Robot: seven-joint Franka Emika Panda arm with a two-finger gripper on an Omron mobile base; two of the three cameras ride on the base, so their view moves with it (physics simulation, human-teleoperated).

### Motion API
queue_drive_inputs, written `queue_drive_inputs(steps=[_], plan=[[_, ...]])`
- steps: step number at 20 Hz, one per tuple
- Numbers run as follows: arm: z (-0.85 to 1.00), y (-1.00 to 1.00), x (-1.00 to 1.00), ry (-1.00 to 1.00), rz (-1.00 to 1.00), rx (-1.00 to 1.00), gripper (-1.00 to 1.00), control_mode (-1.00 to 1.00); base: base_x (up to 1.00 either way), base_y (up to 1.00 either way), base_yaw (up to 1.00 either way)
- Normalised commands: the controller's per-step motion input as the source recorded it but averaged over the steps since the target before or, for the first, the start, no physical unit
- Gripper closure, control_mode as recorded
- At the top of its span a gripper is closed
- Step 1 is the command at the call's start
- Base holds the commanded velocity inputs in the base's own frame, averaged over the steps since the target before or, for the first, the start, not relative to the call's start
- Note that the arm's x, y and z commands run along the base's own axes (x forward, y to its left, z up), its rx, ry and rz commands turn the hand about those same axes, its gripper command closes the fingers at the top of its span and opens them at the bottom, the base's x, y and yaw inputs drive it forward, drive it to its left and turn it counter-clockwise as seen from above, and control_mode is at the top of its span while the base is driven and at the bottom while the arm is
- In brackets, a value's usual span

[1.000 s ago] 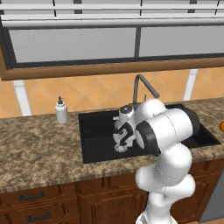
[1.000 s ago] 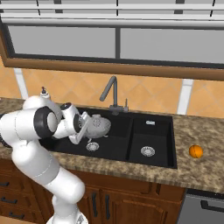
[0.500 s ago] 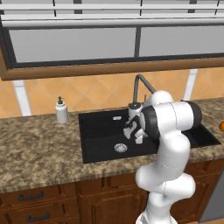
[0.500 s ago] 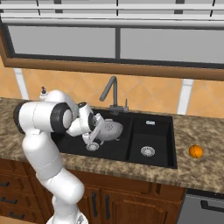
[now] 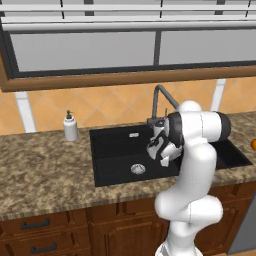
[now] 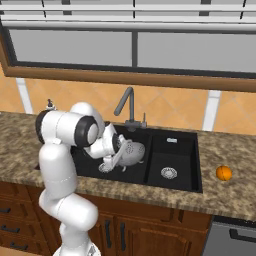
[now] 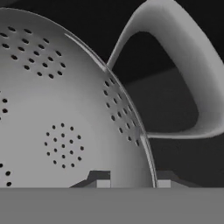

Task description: Put the colander in the sink, put the orange in the colander, and turn on the sink faucet and pour water over the colander.

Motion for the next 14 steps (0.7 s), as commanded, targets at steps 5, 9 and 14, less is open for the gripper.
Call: queue_drive_inputs(steps=[5,9,14], plan=[[-0.62,0.18,-0.07,-0.14,-0.21,0.00,1.00,-1.00,0.00,0.00,0.00],[-0.44,0.31,-0.26,-0.15,-0.22,0.00,1.00,-1.00,0.00,0.00,0.00],[-0.28,0.43,-0.42,-0.18,-0.22,0.00,1.00,-1.00,0.00,0.00,0.00]])
